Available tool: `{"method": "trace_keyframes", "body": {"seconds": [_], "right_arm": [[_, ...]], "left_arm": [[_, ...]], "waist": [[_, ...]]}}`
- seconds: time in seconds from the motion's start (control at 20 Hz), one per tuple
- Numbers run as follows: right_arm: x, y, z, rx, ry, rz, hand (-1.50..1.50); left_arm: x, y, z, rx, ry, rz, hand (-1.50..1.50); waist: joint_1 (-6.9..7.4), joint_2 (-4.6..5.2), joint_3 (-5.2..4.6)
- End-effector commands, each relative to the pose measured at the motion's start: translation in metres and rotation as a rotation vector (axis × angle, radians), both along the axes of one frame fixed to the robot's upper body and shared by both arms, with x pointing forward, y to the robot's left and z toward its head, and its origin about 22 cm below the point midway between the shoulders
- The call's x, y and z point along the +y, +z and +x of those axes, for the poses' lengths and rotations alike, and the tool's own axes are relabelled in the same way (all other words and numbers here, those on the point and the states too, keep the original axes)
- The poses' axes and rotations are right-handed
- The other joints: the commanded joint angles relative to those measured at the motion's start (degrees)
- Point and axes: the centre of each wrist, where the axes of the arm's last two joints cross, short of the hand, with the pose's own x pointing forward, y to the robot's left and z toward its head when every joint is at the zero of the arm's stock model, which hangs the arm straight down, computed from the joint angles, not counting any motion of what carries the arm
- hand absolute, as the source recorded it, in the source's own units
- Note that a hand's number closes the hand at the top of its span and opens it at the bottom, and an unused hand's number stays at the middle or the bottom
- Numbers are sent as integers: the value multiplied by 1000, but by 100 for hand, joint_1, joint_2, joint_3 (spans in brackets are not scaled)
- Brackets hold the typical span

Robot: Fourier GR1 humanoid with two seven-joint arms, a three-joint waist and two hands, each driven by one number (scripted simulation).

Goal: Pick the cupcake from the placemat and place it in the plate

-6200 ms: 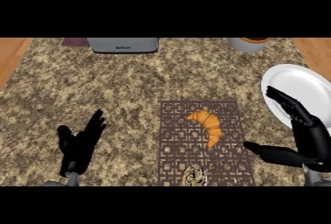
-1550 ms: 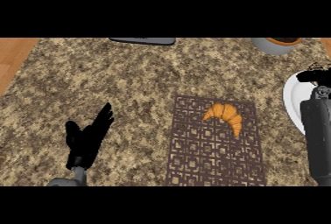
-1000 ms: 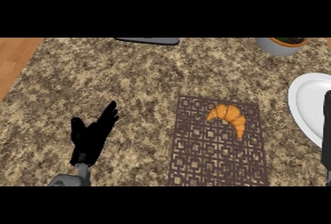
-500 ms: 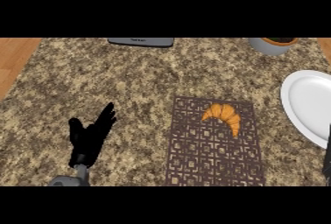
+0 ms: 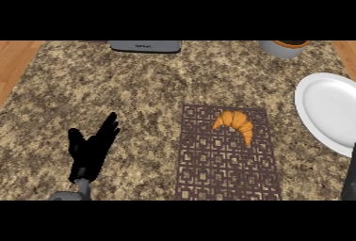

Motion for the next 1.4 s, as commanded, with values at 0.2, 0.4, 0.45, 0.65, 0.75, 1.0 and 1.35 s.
{"method": "trace_keyframes", "body": {"seconds": [0.2, 0.4, 0.45, 0.65, 0.75, 1.0, 1.35], "right_arm": [[-15, -51, -4, -227, -155, 430, -150], [-15, -79, -10, -290, -58, 382, -150], [-12, -65, 5, -333, -14, 370, -150], [-15, -76, -5, -405, 45, 178, -150], [-13, -61, 5, -475, 67, 86, -150], [-7, -73, -7, -586, 28, 48, -150], [70, -75, 2, -718, 184, 119, -150]], "left_arm": [[-6, -12, -10, 20, 6, 0, 0], [1, -2, 2, 5, 19, -19, 0], [1, 5, 9, 13, 0, -17, 0], [7, 1, 0, 11, 16, 5, 0], [2, -5, 6, 20, 16, 9, 0], [13, -3, -4, 33, 21, -2, 0], [1, -18, -9, 35, 56, 4, 0]], "waist": [[-103, -34, 11], [-146, -50, 6], [-137, -50, 6], [-130, -68, 5], [-156, -49, -9], [-167, -90, -7], [-331, -165, -28]]}}
